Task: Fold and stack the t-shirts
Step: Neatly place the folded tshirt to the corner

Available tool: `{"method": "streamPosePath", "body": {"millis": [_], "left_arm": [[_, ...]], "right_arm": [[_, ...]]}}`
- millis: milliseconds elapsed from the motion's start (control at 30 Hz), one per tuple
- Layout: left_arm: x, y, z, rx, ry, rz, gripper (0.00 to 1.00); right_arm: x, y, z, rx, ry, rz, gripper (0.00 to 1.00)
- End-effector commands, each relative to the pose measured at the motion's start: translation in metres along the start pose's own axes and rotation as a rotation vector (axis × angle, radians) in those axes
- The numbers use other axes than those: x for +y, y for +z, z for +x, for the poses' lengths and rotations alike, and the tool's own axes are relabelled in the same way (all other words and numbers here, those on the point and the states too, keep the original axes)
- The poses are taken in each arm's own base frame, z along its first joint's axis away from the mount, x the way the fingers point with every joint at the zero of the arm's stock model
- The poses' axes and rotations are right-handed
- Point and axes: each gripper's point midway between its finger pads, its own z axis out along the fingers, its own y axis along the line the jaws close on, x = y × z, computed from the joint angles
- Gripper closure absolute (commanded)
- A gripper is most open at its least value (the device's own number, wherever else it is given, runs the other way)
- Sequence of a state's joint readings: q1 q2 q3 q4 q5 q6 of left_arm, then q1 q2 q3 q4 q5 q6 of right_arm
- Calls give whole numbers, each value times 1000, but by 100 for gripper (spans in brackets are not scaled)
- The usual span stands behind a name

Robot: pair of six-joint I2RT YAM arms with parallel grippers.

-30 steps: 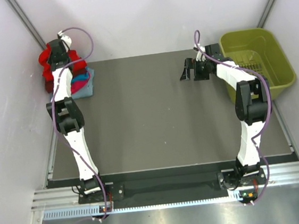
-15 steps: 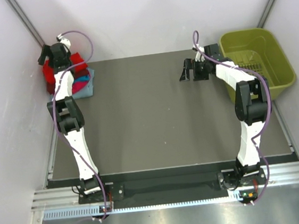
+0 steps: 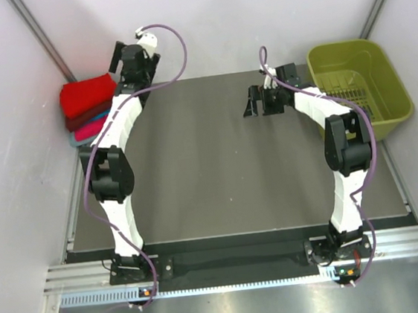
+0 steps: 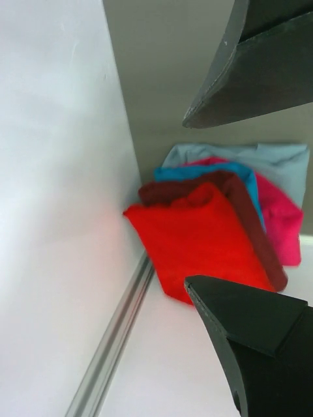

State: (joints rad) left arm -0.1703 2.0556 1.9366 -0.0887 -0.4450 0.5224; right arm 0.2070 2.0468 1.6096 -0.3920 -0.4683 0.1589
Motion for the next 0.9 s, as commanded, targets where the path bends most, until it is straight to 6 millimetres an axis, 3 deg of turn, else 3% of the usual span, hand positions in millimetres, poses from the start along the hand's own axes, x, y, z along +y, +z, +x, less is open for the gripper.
{"method": "streamPosePath", "body": {"millis": [0, 167, 467, 567, 667, 700, 733, 867], "left_arm": [[-3, 17, 38, 102, -93, 54, 1], [-10, 33, 58, 146, -121, 79, 11], [-15, 42, 101, 236, -83, 91, 21], [-10, 44, 108, 246, -92, 77, 35], [-6, 44, 114, 258, -88, 72, 55], [-4, 43, 114, 259, -89, 74, 64], [-3, 41, 115, 263, -87, 77, 81], [8, 29, 116, 270, -100, 78, 92]], "right_arm": [[20, -8, -21, -54, -60, -27, 0], [21, -12, -24, -64, -81, -21, 0], [18, -13, -19, -54, -101, -4, 0], [18, -12, -22, -59, -101, -7, 0], [19, -11, -23, -60, -99, -10, 0], [18, -12, -25, -63, -101, -8, 0], [17, -10, -23, -58, -99, -7, 0], [17, -10, -23, -59, -102, -7, 0]]}}
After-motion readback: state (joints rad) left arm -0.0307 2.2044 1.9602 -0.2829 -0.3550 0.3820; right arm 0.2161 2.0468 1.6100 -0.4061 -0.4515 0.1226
